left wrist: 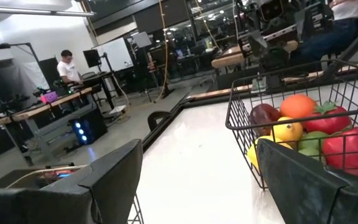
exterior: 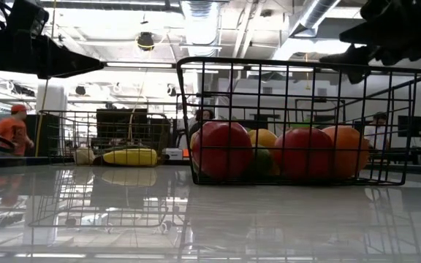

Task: Sort produce into baskets
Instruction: Return to Home Position

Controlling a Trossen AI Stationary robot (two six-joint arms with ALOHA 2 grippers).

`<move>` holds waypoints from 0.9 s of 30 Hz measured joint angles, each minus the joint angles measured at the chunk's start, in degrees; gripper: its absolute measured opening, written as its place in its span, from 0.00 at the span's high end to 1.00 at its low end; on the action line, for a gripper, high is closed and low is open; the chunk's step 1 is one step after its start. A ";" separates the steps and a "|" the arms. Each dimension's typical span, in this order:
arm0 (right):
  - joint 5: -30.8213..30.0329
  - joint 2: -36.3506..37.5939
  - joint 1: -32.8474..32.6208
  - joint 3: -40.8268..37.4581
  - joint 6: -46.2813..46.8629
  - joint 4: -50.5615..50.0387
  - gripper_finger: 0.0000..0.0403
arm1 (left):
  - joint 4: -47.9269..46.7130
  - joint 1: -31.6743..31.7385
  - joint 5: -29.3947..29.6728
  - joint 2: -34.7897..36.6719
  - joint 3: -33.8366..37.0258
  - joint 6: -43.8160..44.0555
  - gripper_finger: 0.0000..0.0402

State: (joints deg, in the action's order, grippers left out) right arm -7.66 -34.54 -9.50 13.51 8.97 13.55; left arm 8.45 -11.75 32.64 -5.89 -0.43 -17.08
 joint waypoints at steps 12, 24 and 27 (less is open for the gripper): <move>-2.92 14.85 0.39 -11.03 1.74 2.32 0.19 | 0.02 0.00 0.31 0.00 0.00 -0.13 0.24; -0.77 26.60 -2.15 -12.85 -0.92 -8.89 0.19 | 3.43 0.00 0.20 0.00 0.00 -1.31 0.24; -0.84 27.43 -2.61 -12.78 -1.23 -11.49 0.19 | 5.81 -0.01 -0.35 0.01 0.00 -1.61 0.24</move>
State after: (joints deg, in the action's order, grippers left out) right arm -8.50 -7.10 -12.11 0.73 7.75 2.07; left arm 14.25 -11.75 32.29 -5.88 -0.43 -18.69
